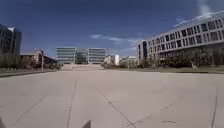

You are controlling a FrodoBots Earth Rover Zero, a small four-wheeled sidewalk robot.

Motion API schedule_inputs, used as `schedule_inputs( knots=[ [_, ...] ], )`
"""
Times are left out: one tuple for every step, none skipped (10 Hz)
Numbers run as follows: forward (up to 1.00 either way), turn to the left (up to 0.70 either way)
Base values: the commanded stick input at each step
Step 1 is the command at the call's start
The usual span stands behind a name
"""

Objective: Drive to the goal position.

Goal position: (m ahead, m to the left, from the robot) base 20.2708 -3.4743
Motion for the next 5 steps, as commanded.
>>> schedule_inputs(
  knots=[
    [0.60,-0.01],
    [0.60,-0.01],
    [0.60,-0.01],
    [0.60,-0.01],
    [0.60,-0.01]
  ],
)
